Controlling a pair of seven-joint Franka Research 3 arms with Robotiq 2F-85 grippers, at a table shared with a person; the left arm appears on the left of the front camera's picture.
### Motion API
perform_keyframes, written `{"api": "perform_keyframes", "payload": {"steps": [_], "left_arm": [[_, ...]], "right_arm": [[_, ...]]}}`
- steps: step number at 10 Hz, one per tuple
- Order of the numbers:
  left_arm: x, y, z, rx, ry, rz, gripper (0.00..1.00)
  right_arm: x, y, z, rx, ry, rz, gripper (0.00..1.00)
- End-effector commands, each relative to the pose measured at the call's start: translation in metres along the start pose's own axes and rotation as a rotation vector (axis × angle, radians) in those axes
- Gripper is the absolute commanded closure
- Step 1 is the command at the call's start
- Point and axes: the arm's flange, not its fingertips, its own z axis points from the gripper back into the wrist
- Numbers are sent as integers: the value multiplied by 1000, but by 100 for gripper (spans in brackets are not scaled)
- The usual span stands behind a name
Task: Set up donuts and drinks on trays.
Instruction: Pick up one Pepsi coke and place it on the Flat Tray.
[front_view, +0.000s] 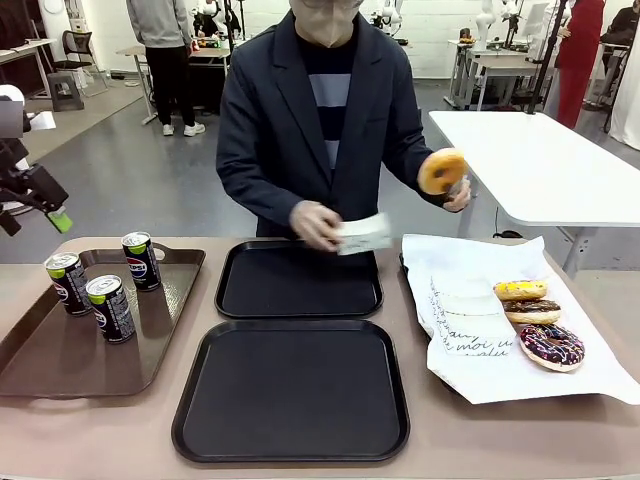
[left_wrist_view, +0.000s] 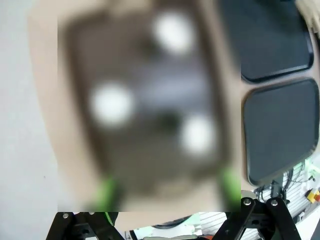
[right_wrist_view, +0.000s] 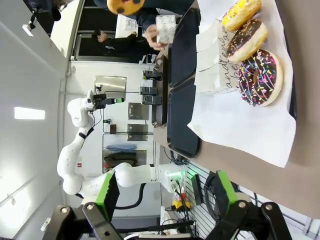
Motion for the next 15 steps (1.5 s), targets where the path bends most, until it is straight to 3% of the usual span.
{"api": "perform_keyframes", "payload": {"steps": [1, 4, 7, 15], "left_arm": [[46, 7, -16, 105, 20, 46, 0], [75, 25, -51, 244, 54, 106, 0], [70, 39, -77, 202, 65, 117, 0], [54, 32, -115, 179, 54, 118, 0]], "right_arm": [[-3, -1, 2, -1, 14, 1, 0], [-3, -1, 2, -1, 14, 1, 0], [-3, -1, 2, -1, 14, 1, 0], [-3, -1, 2, -1, 14, 1, 0]]}}
